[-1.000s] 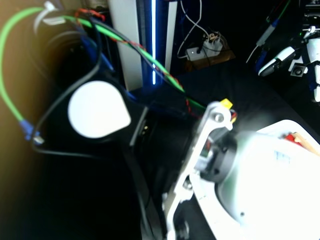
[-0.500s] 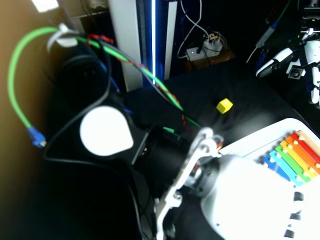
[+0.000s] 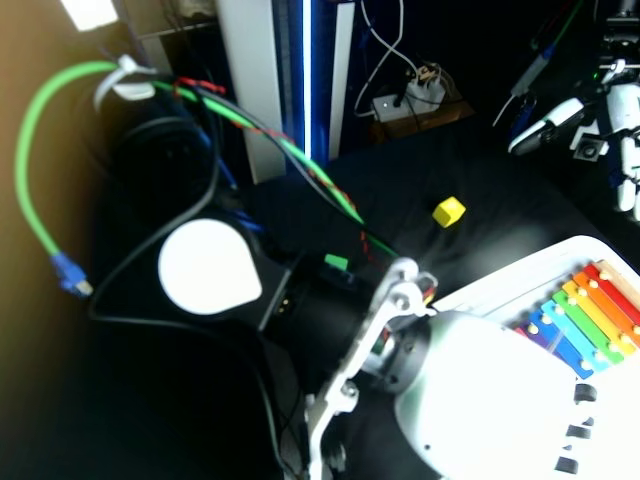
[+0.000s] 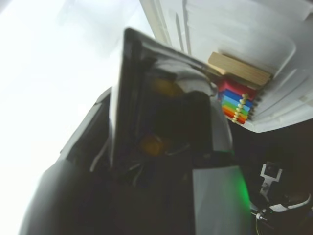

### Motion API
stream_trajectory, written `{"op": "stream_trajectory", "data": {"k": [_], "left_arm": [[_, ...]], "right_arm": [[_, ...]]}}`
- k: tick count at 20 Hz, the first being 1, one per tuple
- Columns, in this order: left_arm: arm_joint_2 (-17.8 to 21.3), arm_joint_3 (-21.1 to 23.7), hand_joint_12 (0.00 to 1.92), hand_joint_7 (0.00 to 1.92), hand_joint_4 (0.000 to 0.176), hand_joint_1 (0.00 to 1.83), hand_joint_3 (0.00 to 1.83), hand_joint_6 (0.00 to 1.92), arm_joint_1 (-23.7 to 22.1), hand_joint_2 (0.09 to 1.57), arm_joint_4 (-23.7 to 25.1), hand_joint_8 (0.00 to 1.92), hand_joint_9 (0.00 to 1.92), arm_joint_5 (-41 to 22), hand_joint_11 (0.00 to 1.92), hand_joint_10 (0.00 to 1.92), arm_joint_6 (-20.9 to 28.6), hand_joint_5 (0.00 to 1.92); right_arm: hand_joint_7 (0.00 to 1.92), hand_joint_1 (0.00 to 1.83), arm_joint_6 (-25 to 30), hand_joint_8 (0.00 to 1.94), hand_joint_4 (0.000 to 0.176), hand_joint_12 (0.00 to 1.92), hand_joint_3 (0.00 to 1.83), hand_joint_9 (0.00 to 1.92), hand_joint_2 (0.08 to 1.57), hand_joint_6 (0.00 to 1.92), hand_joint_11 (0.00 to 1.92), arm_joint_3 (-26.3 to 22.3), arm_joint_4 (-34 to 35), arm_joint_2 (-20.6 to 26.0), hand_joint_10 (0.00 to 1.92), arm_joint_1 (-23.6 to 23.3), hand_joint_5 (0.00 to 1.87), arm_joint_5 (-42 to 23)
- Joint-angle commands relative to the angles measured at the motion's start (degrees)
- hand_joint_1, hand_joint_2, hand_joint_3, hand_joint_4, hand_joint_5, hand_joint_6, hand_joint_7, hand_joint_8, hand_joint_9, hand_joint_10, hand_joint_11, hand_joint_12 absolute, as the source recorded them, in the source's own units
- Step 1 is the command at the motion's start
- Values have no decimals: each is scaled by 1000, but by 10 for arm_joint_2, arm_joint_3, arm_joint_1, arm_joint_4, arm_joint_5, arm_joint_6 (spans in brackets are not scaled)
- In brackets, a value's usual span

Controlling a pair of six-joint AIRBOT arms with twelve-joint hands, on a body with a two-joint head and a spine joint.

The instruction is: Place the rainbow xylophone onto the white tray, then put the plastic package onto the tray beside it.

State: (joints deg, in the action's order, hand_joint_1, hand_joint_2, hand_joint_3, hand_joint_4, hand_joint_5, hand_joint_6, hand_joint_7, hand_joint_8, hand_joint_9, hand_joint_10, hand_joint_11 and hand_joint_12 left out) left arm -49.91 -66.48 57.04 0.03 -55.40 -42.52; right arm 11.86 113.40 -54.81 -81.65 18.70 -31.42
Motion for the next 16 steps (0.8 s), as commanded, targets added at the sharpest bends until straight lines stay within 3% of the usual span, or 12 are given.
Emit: {"op": "stream_trajectory", "data": {"k": [1,2,5,8,9,10,11,12,13,14,15,16], "left_arm": [[-2,-3,0,0,42,785,10,0,-4,672,-16,0,0,-66,0,0,3,0],[-2,-3,0,0,59,797,8,0,-4,671,-16,0,0,-65,0,0,3,0],[-2,-3,0,0,59,813,10,0,-4,680,-15,0,0,-65,0,0,4,0],[-5,-3,0,0,30,802,1,0,-4,663,-14,0,0,-65,0,0,4,0],[-6,-4,0,0,16,802,6,0,-4,674,-13,0,0,-66,0,0,5,0],[-8,-5,0,0,31,786,1,0,-4,664,-12,0,0,-68,0,0,6,0],[-9,-5,0,0,39,796,1,0,-4,664,-12,0,0,-70,0,0,8,0],[-10,-6,0,0,22,768,4,0,-5,671,-10,0,0,-73,0,0,11,0],[-14,-10,0,0,9,764,8,0,-5,681,-8,0,0,-78,0,0,19,0],[-14,-11,0,0,9,759,7,0,-5,680,-8,0,0,-80,0,0,23,0],[-14,-11,0,0,7,756,6,0,-5,677,-7,0,0,-82,0,0,26,0],[-14,-11,0,0,37,782,4,0,-5,675,-7,0,0,-82,0,0,26,0]], "right_arm": [[957,1481,5,894,0,1658,1,884,1148,1116,737,-3,36,-4,1202,-15,724,-52],[1003,1487,5,805,0,1636,0,902,1132,1071,775,-5,36,-4,1168,-20,768,-54],[994,1490,5,827,0,1602,0,934,1127,1115,775,-8,36,-5,1104,-31,762,-56],[978,1486,0,771,0,1575,0,934,1122,1099,882,-10,35,-7,1115,-42,765,-57],[977,1396,-10,871,0,1305,3,923,1140,1142,878,-10,35,-9,1267,-45,751,-57],[977,1376,-16,905,0,1226,0,898,1147,1176,871,-9,35,-12,1302,-47,754,-57],[1003,1373,-18,923,0,1219,0,877,1147,1130,888,-9,35,-14,1317,-48,754,-57],[997,1463,-19,823,0,1538,4,903,1130,1097,844,-6,35,-17,1166,-49,761,-57],[1009,1481,-65,772,0,1590,1,912,1125,1092,852,-4,78,-19,1130,-49,759,-57],[1018,1484,-66,741,0,1587,0,897,1125,1103,868,-2,84,-19,1145,-49,757,-57],[1001,1393,-67,844,0,1281,3,890,1143,1165,859,3,103,-17,1292,-48,750,-57],[999,1466,-67,802,0,1521,3,861,1137,1115,882,4,118,-16,1237,-45,720,-59]]}}
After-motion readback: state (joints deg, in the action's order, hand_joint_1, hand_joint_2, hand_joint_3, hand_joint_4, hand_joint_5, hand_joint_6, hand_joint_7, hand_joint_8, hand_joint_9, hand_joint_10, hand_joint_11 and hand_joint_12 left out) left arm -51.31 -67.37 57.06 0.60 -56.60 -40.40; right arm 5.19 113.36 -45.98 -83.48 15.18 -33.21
